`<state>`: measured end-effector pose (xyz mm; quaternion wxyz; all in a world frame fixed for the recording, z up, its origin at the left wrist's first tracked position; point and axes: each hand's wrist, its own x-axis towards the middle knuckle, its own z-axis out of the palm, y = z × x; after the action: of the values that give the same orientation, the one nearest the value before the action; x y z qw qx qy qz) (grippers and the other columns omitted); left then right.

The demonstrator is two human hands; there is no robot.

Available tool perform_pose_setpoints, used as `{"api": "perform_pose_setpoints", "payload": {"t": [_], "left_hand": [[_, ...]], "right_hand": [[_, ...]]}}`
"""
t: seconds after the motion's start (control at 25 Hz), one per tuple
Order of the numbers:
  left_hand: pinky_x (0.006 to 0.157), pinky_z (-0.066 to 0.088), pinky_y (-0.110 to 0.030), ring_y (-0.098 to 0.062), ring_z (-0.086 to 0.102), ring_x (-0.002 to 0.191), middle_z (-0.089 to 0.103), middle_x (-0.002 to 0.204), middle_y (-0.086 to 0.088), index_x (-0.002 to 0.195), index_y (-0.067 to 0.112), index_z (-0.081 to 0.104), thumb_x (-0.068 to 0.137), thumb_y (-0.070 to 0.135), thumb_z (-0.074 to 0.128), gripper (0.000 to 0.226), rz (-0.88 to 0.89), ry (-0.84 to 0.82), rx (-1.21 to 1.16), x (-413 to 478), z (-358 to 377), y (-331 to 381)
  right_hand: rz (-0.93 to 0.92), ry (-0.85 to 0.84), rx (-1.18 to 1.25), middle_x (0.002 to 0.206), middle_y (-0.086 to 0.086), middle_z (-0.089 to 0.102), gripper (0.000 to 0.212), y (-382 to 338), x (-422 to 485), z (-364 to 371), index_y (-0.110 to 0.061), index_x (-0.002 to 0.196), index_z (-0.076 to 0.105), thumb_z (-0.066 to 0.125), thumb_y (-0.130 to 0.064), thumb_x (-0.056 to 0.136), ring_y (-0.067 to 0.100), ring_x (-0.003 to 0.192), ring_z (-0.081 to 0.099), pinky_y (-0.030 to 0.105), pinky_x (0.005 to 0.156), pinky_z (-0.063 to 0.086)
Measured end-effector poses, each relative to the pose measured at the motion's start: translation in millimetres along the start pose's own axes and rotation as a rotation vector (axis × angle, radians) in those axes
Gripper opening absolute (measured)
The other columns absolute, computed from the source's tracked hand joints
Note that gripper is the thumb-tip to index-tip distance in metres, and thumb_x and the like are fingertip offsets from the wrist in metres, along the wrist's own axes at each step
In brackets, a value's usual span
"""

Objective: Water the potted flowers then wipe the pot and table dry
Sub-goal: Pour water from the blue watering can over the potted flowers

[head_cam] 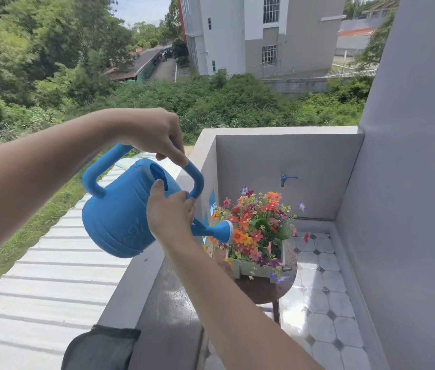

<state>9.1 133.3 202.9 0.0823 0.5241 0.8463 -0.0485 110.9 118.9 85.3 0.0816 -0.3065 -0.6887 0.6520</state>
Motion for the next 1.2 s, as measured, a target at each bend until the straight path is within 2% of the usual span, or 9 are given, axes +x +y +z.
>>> {"api": "perform_pose_setpoints", "payload": {"t": [0.44, 0.52, 0.64, 0.84, 1.04, 1.2], "left_hand": [[0.049, 0.043, -0.027, -0.013, 0.05, 0.046, 0.064, 0.052, 0.004, 0.068, 0.023, 0.074, 0.08, 0.046, 0.066, 0.027, -0.015, 0.099, 0.007, 17.6, -9.0, -1.0], [0.049, 0.043, -0.027, -0.014, 0.05, 0.046, 0.064, 0.052, 0.004, 0.069, 0.021, 0.074, 0.08, 0.045, 0.067, 0.027, -0.033, 0.083, 0.02, 17.2, -8.6, -6.0], [0.052, 0.044, -0.032, -0.017, 0.052, 0.05, 0.063, 0.048, 0.007, 0.067, 0.029, 0.074, 0.078, 0.045, 0.07, 0.019, -0.058, 0.023, 0.01, 16.1, -6.4, -8.3], [0.051, 0.04, -0.03, -0.017, 0.048, 0.05, 0.062, 0.049, 0.007, 0.071, 0.031, 0.075, 0.077, 0.045, 0.071, 0.016, -0.052, -0.033, -0.021, 18.0, -2.4, -0.4], [0.048, 0.041, -0.027, -0.015, 0.049, 0.047, 0.066, 0.057, 0.003, 0.076, 0.024, 0.076, 0.079, 0.046, 0.067, 0.024, -0.054, 0.056, -0.024, 14.2, -7.8, -2.3], [0.049, 0.04, -0.024, -0.011, 0.051, 0.048, 0.068, 0.059, 0.002, 0.079, 0.025, 0.076, 0.082, 0.045, 0.065, 0.022, -0.095, 0.145, -0.006, 14.9, -8.7, -8.0]], "right_hand": [[-0.101, 0.045, -0.084, 0.159, 0.012, 0.001, 0.073, -8.7, 25.9, -25.4, -0.002, 0.149, 0.005, 0.024, -0.05, 0.097, 0.024, 0.146, -0.005, 0.044, 0.117, 0.002], [-0.091, 0.009, -0.079, 0.16, 0.011, -0.002, 0.074, -10.2, 26.9, -21.5, -0.003, 0.149, 0.002, 0.023, -0.051, 0.097, 0.022, 0.146, -0.007, 0.043, 0.117, 0.0], [-0.037, -0.042, -0.059, 0.159, 0.011, -0.001, 0.073, -9.4, 22.6, -13.8, -0.005, 0.15, 0.002, 0.021, -0.052, 0.097, 0.023, 0.146, -0.005, 0.044, 0.117, 0.002], [0.009, -0.03, -0.022, 0.159, 0.012, 0.001, 0.073, -1.8, 16.8, -12.5, -0.006, 0.15, 0.004, 0.021, -0.052, 0.096, 0.026, 0.146, -0.001, 0.047, 0.118, 0.006], [-0.081, 0.037, -0.059, 0.158, 0.013, 0.005, 0.072, -7.3, 27.2, -20.0, -0.003, 0.149, 0.007, 0.024, -0.05, 0.096, 0.026, 0.145, -0.001, 0.047, 0.118, 0.006], [-0.15, 0.041, -0.103, 0.157, 0.014, 0.011, 0.073, -12.7, 38.6, -23.5, 0.0, 0.148, 0.009, 0.026, -0.049, 0.096, 0.027, 0.145, 0.004, 0.046, 0.118, 0.009]]}}
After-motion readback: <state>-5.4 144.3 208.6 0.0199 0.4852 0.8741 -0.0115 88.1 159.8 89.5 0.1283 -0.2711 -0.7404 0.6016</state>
